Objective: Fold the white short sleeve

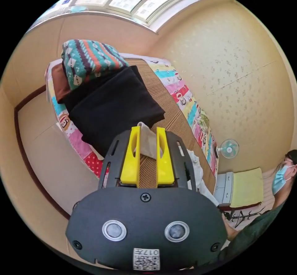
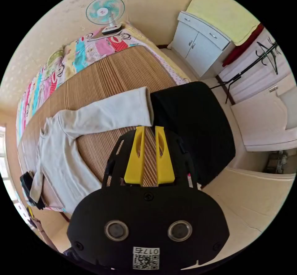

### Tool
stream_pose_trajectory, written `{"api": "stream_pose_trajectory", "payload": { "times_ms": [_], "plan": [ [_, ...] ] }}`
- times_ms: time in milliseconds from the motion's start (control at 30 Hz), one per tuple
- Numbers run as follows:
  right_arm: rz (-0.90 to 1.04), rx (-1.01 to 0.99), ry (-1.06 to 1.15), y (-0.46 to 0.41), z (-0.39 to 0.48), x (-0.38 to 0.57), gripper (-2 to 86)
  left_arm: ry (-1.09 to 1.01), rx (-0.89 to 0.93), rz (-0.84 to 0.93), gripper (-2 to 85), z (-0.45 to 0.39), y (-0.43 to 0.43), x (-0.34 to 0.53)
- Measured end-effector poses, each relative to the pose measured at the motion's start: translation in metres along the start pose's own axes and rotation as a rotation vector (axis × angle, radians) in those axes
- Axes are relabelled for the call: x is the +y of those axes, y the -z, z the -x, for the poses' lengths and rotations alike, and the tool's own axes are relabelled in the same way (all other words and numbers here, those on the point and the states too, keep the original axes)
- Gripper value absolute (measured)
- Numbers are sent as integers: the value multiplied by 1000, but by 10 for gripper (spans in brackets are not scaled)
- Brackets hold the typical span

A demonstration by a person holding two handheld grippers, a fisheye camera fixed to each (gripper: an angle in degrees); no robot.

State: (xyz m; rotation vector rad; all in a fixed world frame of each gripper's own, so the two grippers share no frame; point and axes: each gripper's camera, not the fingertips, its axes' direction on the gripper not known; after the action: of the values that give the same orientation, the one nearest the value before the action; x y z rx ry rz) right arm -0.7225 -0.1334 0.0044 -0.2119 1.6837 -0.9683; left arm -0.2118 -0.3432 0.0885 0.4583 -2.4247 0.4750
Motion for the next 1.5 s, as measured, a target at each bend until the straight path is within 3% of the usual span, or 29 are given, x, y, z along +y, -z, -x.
{"api": "stream_pose_trajectory", "payload": {
  "times_ms": [100, 267, 300, 367, 500, 600, 733, 800, 900, 967, 1100, 1167, 1233, 1367, 1500],
  "plan": [
    [144, -52, 131, -51, 48, 50, 63, -73, -69, 109, 82, -29, -49, 68],
    [299, -242, 441, -116, 162, 127, 73, -317, 66, 440, 79, -134, -227, 179],
    [297, -255, 519, -124, 188, 145, 71, -373, 27, 411, 75, -150, -237, 188],
    [284, -272, 573, -133, 214, 167, 62, -562, -154, 176, 71, -207, -266, 211],
    [261, -382, 425, -136, 219, 190, 21, -649, -91, 320, 84, -248, -350, 194],
    [243, -345, 390, -139, 208, 211, 11, -642, -275, 469, 39, -231, -417, 186],
    [249, -352, 382, -133, 187, 233, 6, -942, -292, 421, 14, -244, -429, 184],
    [326, -413, 354, -133, 178, 248, 5, -950, -301, 432, 9, -248, -434, 177],
    [445, -489, 311, -128, 170, 255, 3, -741, -216, 391, 3, -230, -416, 160],
    [496, -474, 324, -125, 164, 257, 3, -517, -94, 207, 8, -202, -354, 161],
    [514, -539, 282, -122, 128, 259, 2, -259, -24, 108, 56, -136, -266, 184],
    [554, -552, 264, -127, 114, 259, 1, -166, -158, 27, 101, -93, -211, 196],
    [575, -547, 268, -129, 103, 259, 1, -201, -318, -25, 117, -76, -175, 198],
    [600, -536, 331, -129, 88, 259, 2, -539, -706, -127, 110, -81, -145, 203],
    [597, -613, 392, -123, 83, 261, 3, -821, -866, -21, 81, -82, -193, 212]
  ]
}}
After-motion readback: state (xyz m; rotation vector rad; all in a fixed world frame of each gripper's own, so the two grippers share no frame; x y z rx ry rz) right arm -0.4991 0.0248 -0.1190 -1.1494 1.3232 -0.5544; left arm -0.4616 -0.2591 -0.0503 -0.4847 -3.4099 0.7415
